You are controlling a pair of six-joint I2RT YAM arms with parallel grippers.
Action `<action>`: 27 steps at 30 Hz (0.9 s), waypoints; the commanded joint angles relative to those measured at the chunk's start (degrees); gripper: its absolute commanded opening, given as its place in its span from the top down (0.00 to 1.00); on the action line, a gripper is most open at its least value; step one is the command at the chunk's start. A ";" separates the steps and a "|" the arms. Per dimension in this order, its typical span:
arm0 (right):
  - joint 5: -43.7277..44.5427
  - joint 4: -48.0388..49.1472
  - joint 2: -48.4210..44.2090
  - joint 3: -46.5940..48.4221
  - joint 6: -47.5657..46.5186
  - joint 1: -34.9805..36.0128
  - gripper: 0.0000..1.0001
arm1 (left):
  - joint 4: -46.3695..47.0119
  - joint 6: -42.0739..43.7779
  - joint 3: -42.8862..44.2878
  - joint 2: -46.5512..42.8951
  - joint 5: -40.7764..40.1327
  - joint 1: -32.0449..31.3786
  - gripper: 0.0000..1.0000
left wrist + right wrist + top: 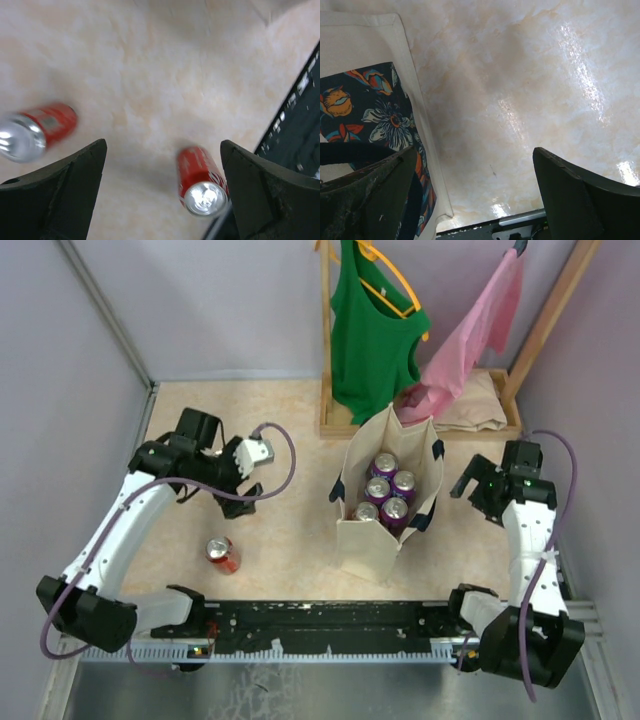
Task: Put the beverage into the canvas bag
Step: Pick up the drink from the center of the board.
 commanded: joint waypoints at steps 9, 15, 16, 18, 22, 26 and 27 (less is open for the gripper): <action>0.12 2.19 2.23 4.75 -2.23 -0.46 0.01 | -16.17 8.78 -20.35 -9.16 -3.90 8.84 0.00; 0.29 2.01 2.01 4.61 -2.07 -0.46 0.01 | -13.54 8.09 -24.56 -11.14 -5.48 8.84 0.00; 0.12 2.02 2.01 4.41 -1.97 -0.46 0.01 | -12.77 8.09 -25.26 -11.19 -5.72 8.84 0.00; -0.18 2.06 1.81 4.13 -1.83 -0.46 0.01 | -9.87 7.73 -26.50 -11.19 -6.17 8.84 0.00; -0.08 1.78 1.66 4.20 -1.66 -0.46 0.01 | -9.42 8.16 -28.13 -9.58 -6.39 8.84 0.00; 0.08 1.72 1.59 4.46 -1.66 -0.51 0.01 | -7.37 7.79 -29.02 -9.11 -6.63 8.84 0.00; 0.04 1.75 1.59 4.45 -1.58 -0.49 0.01 | -6.80 7.70 -29.31 -9.13 -6.64 8.78 0.00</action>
